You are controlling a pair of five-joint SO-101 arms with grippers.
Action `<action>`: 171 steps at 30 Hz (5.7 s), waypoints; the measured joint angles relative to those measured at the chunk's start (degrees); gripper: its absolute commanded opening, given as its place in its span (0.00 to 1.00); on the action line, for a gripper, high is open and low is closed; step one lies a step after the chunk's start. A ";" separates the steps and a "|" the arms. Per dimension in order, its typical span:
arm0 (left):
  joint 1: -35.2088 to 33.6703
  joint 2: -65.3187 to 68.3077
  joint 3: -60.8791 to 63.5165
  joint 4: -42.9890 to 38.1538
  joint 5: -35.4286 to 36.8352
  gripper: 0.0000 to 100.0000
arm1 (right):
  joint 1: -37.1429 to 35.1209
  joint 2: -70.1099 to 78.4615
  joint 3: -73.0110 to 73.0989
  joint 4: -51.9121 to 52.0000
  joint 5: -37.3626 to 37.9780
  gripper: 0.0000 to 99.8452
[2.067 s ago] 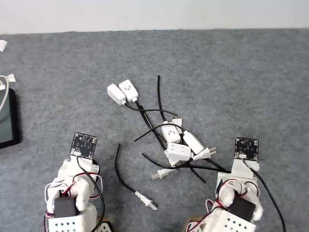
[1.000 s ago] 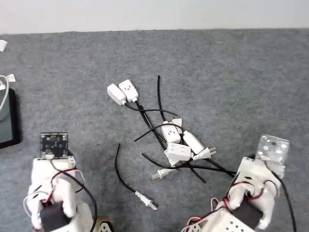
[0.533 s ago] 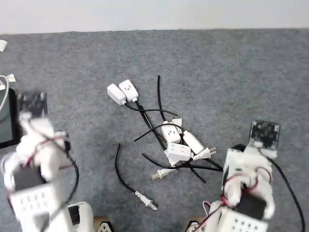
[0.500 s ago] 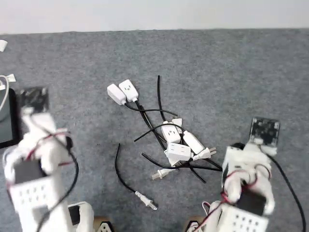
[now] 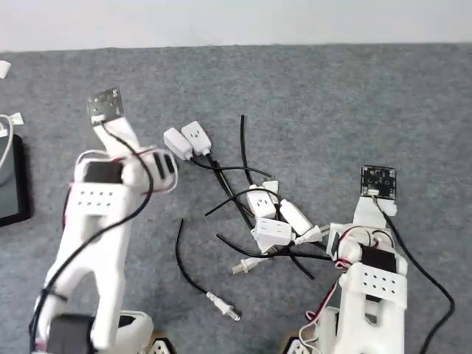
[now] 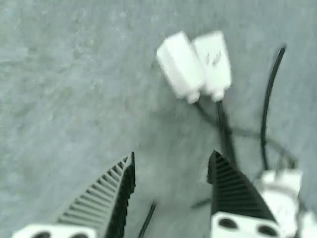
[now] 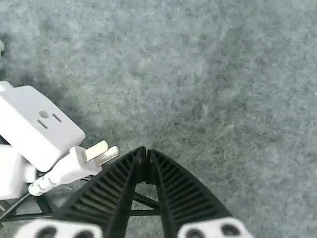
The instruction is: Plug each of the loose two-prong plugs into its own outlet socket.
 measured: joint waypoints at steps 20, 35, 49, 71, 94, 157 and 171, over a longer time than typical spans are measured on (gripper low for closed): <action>-0.09 45.19 -29.01 -10.46 9.49 0.23 | -2.11 0.09 0.00 -0.09 2.02 0.01; 0.88 48.44 -35.52 -8.97 9.85 0.23 | -5.01 0.53 0.00 -0.18 3.78 0.01; -2.20 65.14 -56.97 -2.11 9.85 0.11 | -5.01 0.53 0.00 -0.18 3.78 0.01; 10.46 68.57 -83.43 36.84 3.16 0.01 | -4.92 0.62 0.88 -4.31 3.78 0.01; 8.62 32.18 -41.23 36.31 -8.00 0.01 | -5.01 0.62 0.88 -4.31 3.78 0.01; 17.32 16.79 5.80 -7.12 1.14 0.01 | -4.92 0.62 1.49 -4.31 6.42 0.01; 9.76 9.49 13.54 -9.93 -0.88 0.01 | -4.92 0.62 1.49 -4.31 6.42 0.01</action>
